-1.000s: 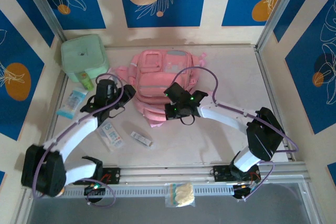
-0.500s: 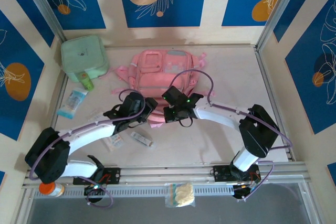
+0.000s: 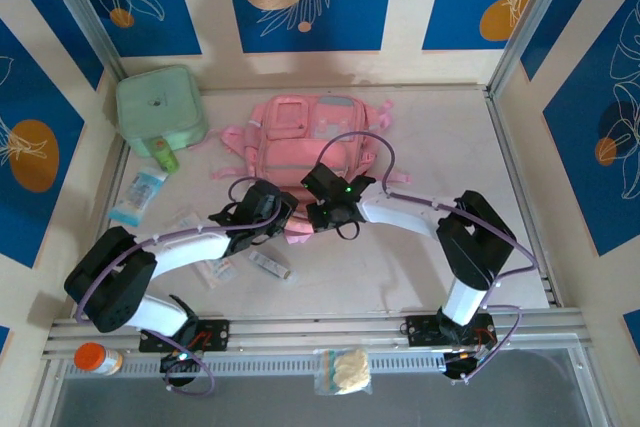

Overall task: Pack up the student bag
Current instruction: Zip the student bag at the top-center of the table.

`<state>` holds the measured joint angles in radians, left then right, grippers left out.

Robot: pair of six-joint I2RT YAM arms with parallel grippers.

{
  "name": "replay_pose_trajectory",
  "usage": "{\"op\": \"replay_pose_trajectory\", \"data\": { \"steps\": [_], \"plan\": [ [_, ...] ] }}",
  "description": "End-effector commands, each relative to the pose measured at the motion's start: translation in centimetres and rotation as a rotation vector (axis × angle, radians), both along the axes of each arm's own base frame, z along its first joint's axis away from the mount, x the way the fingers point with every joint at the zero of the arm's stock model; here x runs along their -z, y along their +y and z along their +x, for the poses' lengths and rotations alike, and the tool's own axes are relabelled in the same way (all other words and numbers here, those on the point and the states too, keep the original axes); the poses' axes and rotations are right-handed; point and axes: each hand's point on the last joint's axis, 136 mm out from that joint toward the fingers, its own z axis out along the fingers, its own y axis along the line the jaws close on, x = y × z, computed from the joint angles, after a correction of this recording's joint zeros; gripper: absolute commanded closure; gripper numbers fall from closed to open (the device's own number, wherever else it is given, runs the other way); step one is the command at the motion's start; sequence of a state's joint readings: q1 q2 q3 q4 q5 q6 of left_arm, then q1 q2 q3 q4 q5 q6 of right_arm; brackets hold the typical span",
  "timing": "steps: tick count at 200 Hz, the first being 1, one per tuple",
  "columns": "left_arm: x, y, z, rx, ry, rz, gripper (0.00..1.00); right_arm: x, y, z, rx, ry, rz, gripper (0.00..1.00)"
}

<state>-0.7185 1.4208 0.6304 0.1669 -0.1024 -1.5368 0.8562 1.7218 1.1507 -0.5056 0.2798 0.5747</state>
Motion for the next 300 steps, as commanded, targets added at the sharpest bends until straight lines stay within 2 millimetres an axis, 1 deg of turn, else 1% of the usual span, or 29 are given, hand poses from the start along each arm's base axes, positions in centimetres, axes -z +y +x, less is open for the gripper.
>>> {"op": "replay_pose_trajectory", "data": {
  "steps": [1,22,38,45,61,64,100,119,128,137,152,177,192,200,209,216,233,245,254,257,265,272,287,300],
  "plan": [
    [-0.1,1.0,-0.2,-0.019,-0.01,0.051,0.6,0.0,0.5,1.1,-0.003,-0.019,-0.006,0.84],
    [-0.1,1.1,-0.5,-0.014,0.002,0.058,0.6,0.1,0.2,1.2,-0.014,-0.032,-0.036,0.85],
    [-0.2,1.0,-0.5,-0.011,-0.01,0.044,0.6,-0.4,-0.4,1.6,-0.027,-0.061,-0.069,0.91],
    [-0.1,1.3,-0.5,-0.017,-0.009,0.059,0.6,-0.8,-0.5,1.6,-0.038,-0.069,-0.069,0.94],
    [0.5,2.1,-0.8,-0.035,0.007,0.092,0.64,-1.5,-0.4,1.5,-0.059,-0.079,-0.053,0.99],
    [0.5,2.2,-0.8,-0.04,0.007,0.092,0.65,-1.5,-0.5,1.5,-0.061,-0.079,-0.056,1.0],
    [1.6,3.5,-0.6,-0.074,0.014,0.135,0.79,-2.4,-1.7,1.1,-0.053,-0.091,-0.088,1.0],
    [2.2,4.1,-0.4,-0.084,0.029,0.123,0.89,-2.8,-2.6,0.9,-0.05,-0.102,-0.115,1.0],
    [2.3,4.5,-0.3,-0.091,0.031,0.119,0.95,-3.0,-3.2,0.7,-0.052,-0.109,-0.126,1.0],
    [2.3,5.1,-0.2,-0.099,0.029,0.127,1.0,-3.1,-3.8,0.5,-0.048,-0.113,-0.137,1.0],
    [2.1,6.3,0.0,-0.105,0.022,0.159,1.0,-3.4,-5.0,0.3,-0.038,-0.118,-0.151,1.0],
    [1.7,8.6,0.5,-0.124,0.021,0.204,1.0,-3.3,-7.3,0.5,0.011,-0.121,-0.143,1.0],
    [1.2,10.2,1.3,-0.126,0.0,0.217,1.0,-3.2,-8.3,1.0,0.051,-0.093,-0.113,1.0],
    [0.8,11.0,1.8,-0.116,-0.004,0.228,1.0,-3.3,-8.6,1.2,0.062,-0.088,-0.11,1.0],
    [0.3,11.8,2.5,-0.103,-0.011,0.247,1.0,-3.7,-8.0,1.1,0.046,-0.088,-0.104,1.0],
    [-0.2,12.4,3.1,-0.086,-0.02,0.27,1.0,-4.2,-7.1,1.0,0.023,-0.096,-0.089,1.0],
    [-1.3,13.5,4.2,-0.068,-0.028,0.294,1.0,-4.9,-3.3,0.1,-0.058,-0.097,0.001,1.0],
    [-2.2,13.8,4.7,-0.077,-0.049,0.275,1.0,-5.0,-1.4,-0.1,-0.058,-0.066,0.07,1.0],
    [-3.4,13.3,5.2,-0.064,-0.099,0.255,0.91,-4.9,-0.5,0.1,-0.041,-0.047,0.104,1.0],
    [-3.7,13.2,5.3,-0.058,-0.109,0.249,0.86,-4.9,-0.3,0.2,-0.037,-0.045,0.107,1.0],
    [-4.0,12.9,5.0,-0.043,-0.107,0.238,0.75,-4.8,0.1,0.5,-0.026,-0.049,0.099,1.0],
    [-4.1,12.6,4.7,-0.028,-0.098,0.225,0.68,-4.7,0.3,0.6,-0.022,-0.056,0.084,1.0],
    [-4.1,11.9,3.3,-0.012,-0.077,0.176,0.64,-4.6,0.6,0.7,-0.027,-0.071,0.058,1.0],
    [-4.3,10.8,2.0,-0.008,-0.093,0.129,0.56,-4.4,0.7,0.5,-0.027,-0.069,0.054,1.0]
  ]
}}
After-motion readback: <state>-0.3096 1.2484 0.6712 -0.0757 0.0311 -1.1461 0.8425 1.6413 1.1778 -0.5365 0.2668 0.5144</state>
